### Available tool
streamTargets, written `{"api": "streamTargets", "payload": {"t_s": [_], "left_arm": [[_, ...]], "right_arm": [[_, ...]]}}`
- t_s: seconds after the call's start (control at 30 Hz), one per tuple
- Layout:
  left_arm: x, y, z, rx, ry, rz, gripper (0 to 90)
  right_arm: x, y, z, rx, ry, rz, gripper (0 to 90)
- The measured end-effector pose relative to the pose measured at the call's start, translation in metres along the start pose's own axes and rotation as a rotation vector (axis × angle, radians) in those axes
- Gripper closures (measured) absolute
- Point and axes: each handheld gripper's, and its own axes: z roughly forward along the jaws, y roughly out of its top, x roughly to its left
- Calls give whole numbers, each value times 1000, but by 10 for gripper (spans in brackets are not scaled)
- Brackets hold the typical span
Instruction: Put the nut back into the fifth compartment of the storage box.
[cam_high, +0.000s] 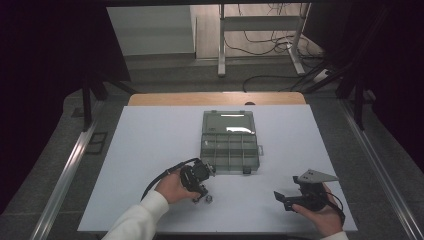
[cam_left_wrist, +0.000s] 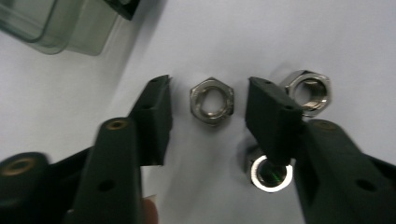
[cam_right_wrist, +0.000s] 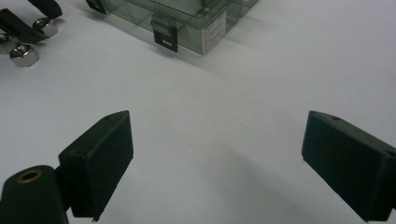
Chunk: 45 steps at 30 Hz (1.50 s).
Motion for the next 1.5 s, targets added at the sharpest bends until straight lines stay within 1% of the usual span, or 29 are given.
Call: {"api": "streamTargets", "payload": {"t_s": [0.03, 0.07, 0.2, 0.3, 0.47, 0.6, 0.67, 0.73, 0.77, 0.8, 0.83, 0.9, 1.0, 1.03, 1.13, 1.23, 1.3, 1.37, 1.43, 1.5], "left_arm": [[0, 0, 0, 0, 0, 0, 575], [1, 0, 0, 0, -20, -4, 606], [4, 0, 0, 0, -35, -18, 639], [8, 0, -1, -1, -46, -40, 700], [5, -1, -1, -3, -27, -32, 703], [5, -1, -4, -16, -29, -36, 703], [7, -3, -10, -35, -38, -45, 703], [7, -3, -13, -43, -37, -46, 703], [8, -4, -16, -56, -41, -53, 703], [9, -5, -23, -80, -50, -61, 703], [9, -5, -23, -80, -50, -61, 703], [11, -6, -30, -102, -52, -67, 703], [13, -6, -42, -129, -40, -70, 703], [13, -6, -42, -129, -40, -70, 703], [15, -5, -50, -142, -39, -72, 703], [17, -3, -57, -149, -25, -70, 703], [19, -2, -62, -162, -19, -74, 703], [22, -1, -67, -172, -22, -80, 703], [23, 1, -72, -170, -13, -78, 703], [23, 2, -73, -171, -10, -76, 703]], "right_arm": [[0, 0, 0, 1, -1, 1, 91], [0, 0, 0, 1, -3, 0, 91], [-1, 0, 0, 2, -7, -3, 92], [0, 0, 0, 5, -10, -6, 93], [0, -1, 1, 8, -14, -12, 95], [-1, -1, 1, 5, -17, -7, 97], [-1, -1, 0, 4, -19, -6, 97], [-1, -1, 0, 5, -21, -3, 98], [-1, -1, 0, 5, -21, -3, 98], [-1, -1, 0, 5, -23, -3, 98], [-1, -1, 0, 5, -23, -3, 98], [-1, -1, 1, 7, -24, -5, 98], [0, -1, 1, 7, -25, -6, 98], [0, -1, 1, 7, -25, -5, 98], [0, -1, 1, 8, -25, -6, 98], [0, -1, 1, 5, -25, -9, 98], [0, -1, 1, 5, -24, -8, 98], [1, -1, 1, 3, -22, -9, 98], [1, 0, 2, -1, -21, -14, 99], [2, 0, 2, 0, -19, -15, 98]]}}
